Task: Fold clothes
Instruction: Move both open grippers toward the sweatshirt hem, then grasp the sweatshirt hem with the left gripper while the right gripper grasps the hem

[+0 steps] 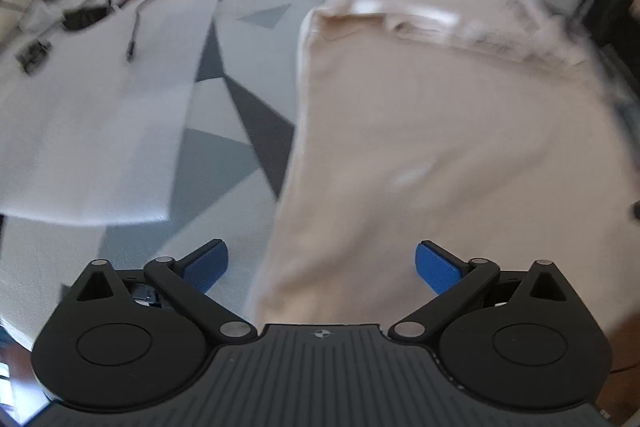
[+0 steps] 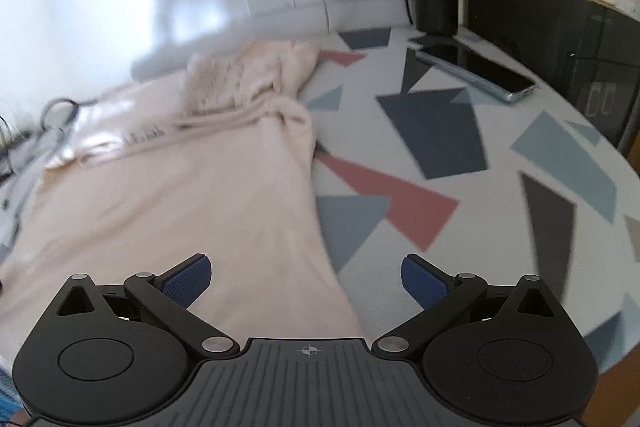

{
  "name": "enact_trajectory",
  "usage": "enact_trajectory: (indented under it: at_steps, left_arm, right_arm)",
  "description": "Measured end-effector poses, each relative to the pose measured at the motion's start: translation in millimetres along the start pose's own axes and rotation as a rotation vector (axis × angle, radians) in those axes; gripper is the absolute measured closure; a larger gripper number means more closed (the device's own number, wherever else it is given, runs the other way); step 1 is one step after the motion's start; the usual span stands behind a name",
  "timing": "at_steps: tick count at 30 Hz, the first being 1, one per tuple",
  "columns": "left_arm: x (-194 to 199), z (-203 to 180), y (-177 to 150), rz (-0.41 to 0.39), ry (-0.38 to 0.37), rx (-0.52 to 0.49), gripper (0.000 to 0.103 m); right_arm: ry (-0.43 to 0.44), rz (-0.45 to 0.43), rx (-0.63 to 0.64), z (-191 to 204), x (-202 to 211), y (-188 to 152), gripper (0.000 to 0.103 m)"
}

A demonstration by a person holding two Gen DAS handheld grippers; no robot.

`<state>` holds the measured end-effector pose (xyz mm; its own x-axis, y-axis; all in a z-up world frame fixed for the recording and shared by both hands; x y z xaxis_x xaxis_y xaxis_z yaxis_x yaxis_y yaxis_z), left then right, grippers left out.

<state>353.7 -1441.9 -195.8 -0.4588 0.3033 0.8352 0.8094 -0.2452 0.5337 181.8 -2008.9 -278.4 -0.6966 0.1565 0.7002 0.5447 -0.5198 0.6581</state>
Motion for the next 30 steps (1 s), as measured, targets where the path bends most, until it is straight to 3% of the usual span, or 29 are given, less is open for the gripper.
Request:
enact_trajectory:
  at_steps: [2,3,7,14,17,20,25,30]
  left_arm:
    - [17.1,3.2,-0.5,-0.036,-0.059,0.014,0.002]
    - [22.9,4.8,-2.4,-0.046,-0.068,0.012,0.003]
    - [18.6,8.6,-19.9,0.009,-0.010,-0.037,0.008]
    - [11.8,15.9,-41.3,0.047,0.041,-0.003,0.013]
    - [12.5,18.4,-45.6,0.033,0.051,-0.009,0.013]
    - [10.6,15.7,-47.2,0.029,0.076,-0.034,0.013]
    - [7.7,8.4,-49.7,0.021,0.127,-0.092,0.014]
    - [9.9,3.6,-48.5,0.002,0.130,-0.091,0.031]
  right_arm:
    - [0.004,0.010,0.018,-7.5,11.3,-3.3,0.020]
    - [0.000,0.020,0.022,-11.0,14.8,-6.2,0.022]
    - [-0.026,0.048,0.028,-21.9,21.4,-19.1,0.026]
    - [-0.037,0.072,0.029,-30.0,24.5,-37.5,0.031]
    - [-0.038,0.060,0.039,-29.0,24.2,-40.5,0.032]
    - [-0.019,0.062,0.055,-23.9,23.5,-41.4,0.042]
    - [-0.001,0.065,0.120,-8.0,20.7,-45.6,0.043]
    - [0.009,0.063,0.130,1.1,22.4,-47.7,0.059]
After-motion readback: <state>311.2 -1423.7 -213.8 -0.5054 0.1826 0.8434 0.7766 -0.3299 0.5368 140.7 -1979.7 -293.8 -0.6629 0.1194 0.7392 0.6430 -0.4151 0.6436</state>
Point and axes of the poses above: each gripper's, at about its wrist camera, not at the fingertips, and x roughly against the way its jaws point, z to its left, y to its top, the point moved 7 cm from there along -x, roughly the way its jaws point, and after that the axes turned 7 degrees about -x, right-handed, at the moved point
